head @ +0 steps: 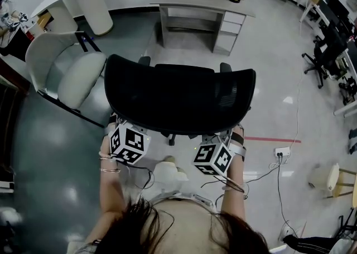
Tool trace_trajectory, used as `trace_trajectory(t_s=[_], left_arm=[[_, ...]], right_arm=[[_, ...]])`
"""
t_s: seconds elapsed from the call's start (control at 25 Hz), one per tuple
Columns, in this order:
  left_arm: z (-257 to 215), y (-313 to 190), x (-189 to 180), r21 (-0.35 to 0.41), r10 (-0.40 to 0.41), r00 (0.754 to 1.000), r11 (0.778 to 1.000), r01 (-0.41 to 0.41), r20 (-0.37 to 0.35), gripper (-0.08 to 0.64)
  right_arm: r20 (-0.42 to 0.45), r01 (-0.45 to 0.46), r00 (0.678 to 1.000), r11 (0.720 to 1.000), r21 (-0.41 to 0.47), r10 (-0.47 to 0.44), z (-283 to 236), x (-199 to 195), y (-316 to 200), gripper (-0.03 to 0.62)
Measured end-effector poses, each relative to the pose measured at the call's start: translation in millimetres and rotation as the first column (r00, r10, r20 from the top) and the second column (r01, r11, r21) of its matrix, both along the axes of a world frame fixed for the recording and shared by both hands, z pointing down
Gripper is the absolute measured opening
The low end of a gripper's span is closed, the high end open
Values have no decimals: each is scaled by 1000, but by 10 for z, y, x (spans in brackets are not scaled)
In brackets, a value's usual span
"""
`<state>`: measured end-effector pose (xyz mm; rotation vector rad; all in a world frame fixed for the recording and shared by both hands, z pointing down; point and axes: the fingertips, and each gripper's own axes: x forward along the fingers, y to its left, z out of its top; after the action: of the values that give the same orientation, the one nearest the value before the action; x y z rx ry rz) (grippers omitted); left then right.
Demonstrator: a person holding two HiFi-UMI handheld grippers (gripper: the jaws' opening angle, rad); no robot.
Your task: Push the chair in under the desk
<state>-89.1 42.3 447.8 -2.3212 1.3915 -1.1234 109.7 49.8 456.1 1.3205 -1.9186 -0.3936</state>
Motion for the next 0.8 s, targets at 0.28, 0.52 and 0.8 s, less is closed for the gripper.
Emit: trace_trajectory(t_s=[0.28,0.52,0.8], left_arm=[[-12,-196,-30,2,12,1000,1000,-12,0,242],[-7,-330,-12,10,21,1000,1000,-22,2,242],[-28,-506,-26,17,61,998,998,-61,-2,241]], right_arm=[[-3,-20,1000,1000,-22,20,-10,-35,-197,238],[5,-25,1000,999,-21,25,3,-15,-326,238],[17,-42,999,999,-24,42,-11,-27,-499,238]])
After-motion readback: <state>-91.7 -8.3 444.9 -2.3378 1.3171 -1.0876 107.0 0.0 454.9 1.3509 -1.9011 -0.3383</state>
